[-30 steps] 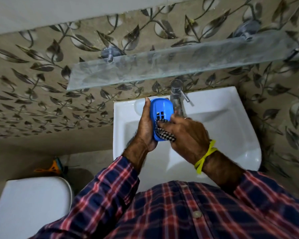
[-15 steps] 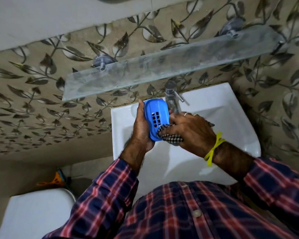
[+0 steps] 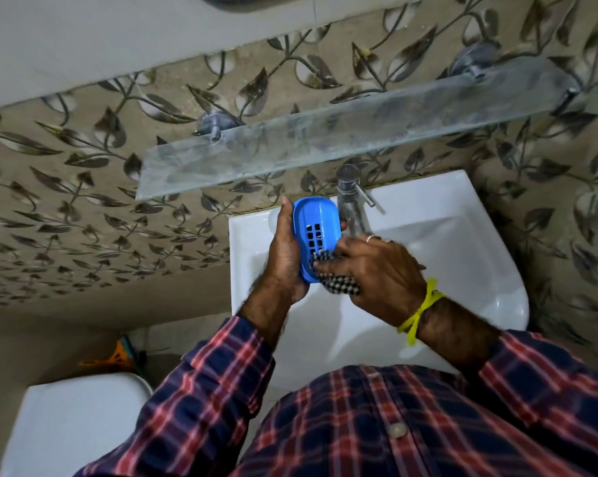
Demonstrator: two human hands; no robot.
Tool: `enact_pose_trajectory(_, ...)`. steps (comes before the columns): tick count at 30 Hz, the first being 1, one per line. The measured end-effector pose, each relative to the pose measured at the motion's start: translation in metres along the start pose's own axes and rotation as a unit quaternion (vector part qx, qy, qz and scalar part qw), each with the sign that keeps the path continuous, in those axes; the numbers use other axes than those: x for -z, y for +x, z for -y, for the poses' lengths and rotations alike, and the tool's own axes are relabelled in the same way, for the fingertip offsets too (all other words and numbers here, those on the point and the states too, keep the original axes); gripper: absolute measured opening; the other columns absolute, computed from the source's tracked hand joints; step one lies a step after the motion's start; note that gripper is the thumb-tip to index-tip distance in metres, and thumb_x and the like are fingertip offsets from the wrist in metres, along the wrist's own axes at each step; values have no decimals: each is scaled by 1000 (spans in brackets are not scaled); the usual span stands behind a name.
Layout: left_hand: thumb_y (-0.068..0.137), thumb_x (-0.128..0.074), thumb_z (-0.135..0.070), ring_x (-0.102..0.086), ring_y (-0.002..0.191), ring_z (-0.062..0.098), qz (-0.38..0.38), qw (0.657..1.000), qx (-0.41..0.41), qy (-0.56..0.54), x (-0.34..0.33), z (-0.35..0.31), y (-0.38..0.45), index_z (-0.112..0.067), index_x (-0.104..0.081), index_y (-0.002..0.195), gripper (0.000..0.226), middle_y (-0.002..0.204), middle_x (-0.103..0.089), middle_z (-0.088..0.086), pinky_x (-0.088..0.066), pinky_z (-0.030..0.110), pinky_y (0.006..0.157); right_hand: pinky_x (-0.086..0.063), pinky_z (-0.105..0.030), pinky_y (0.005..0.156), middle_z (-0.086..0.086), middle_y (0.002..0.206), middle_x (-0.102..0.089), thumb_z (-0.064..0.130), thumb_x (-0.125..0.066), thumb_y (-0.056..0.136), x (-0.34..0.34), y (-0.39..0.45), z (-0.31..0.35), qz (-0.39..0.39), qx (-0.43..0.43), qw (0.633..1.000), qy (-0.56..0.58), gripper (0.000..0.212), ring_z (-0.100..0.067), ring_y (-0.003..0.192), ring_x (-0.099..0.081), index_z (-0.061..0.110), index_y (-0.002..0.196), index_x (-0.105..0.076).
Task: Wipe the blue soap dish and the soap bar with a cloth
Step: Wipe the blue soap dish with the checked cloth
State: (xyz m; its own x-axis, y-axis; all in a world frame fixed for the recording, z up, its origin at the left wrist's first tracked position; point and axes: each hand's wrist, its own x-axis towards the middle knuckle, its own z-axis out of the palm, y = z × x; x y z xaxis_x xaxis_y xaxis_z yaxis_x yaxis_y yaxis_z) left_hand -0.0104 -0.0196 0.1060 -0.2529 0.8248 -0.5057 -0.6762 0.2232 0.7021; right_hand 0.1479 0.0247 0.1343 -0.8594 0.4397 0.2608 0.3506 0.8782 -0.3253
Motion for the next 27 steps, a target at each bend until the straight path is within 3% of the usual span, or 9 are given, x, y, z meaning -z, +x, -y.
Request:
enact_pose_trajectory(3,86,-32,-84,-74,85,26,-21,1000,10,8,-6,9,0,-19,-82,96,83,97,-77,9,-58,38,78,-55,-39,66,-7,94,-68,6,-73,67,2,15,1,-30,-78,996,19,50,-36,79,-64,23,114,-74)
enact_pose_trajectory(7,88,-30,-83,-70,86,26,-11,1000,-1,-16,-1,1,-2,-15,-81,94,86,99,-74,11,-56,38,80,-56,-38,60,-4,94,-69,11,-71,70,-4,7,5,5,-22,1000,-15,47,-35,75,-65,27,115,-73)
enact_pose_trajectory(9,89,-28,-82,-73,85,25,-13,1000,-13,-5,-4,6,-3,-18,-82,94,84,97,-76,10,-60,38,75,-57,-38,68,-2,101,-72,14,-68,71,-1,12,-3,-14,-78,997,11,47,-36,83,-66,28,116,-72)
enact_pose_trajectory(11,90,-30,-81,-76,86,25,-21,1000,-6,-1,-11,14,-2,-20,-82,95,81,98,-79,10,-62,37,68,-57,-36,68,-3,98,-74,14,-71,67,-1,22,-4,-59,-142,988,30,43,-35,84,-67,22,109,-72)
enact_pose_trajectory(15,88,-33,-82,-76,86,23,-21,1000,-2,-21,-7,8,0,-17,-83,92,82,95,-78,9,-62,34,72,-53,-35,56,-3,80,-70,14,-73,72,-5,15,10,-64,-97,993,15,18,-33,71,-66,19,88,-69)
enact_pose_trajectory(18,90,-34,-80,-77,86,23,-28,1000,-10,-3,-12,16,0,-22,-83,95,76,97,-80,8,-62,36,67,-52,-36,57,-4,82,-70,13,-72,68,2,22,-1,-80,-150,985,8,19,-36,73,-66,17,85,-68)
enact_pose_trajectory(20,91,-36,-77,-77,88,24,-29,1000,0,-12,-18,23,0,-23,-82,97,72,101,-79,9,-61,35,66,-53,-36,59,-7,85,-72,10,-73,64,5,35,-1,-92,-173,981,11,24,-36,75,-67,14,87,-70)
enact_pose_trajectory(24,90,-33,-79,-77,89,23,-17,999,-8,-27,-6,15,-2,-17,-83,95,80,98,-79,9,-61,32,71,-58,-39,62,-8,97,-71,15,-66,73,-2,19,14,-22,-60,998,-15,37,-35,79,-67,16,109,-72)
enact_pose_trajectory(27,91,-35,-78,-77,92,25,-31,999,-26,-6,-9,20,-4,-21,-82,100,74,104,-79,11,-61,36,69,-58,-43,70,-10,108,-68,12,-65,76,1,25,2,-43,-140,989,-20,43,-38,87,-66,18,119,-69)
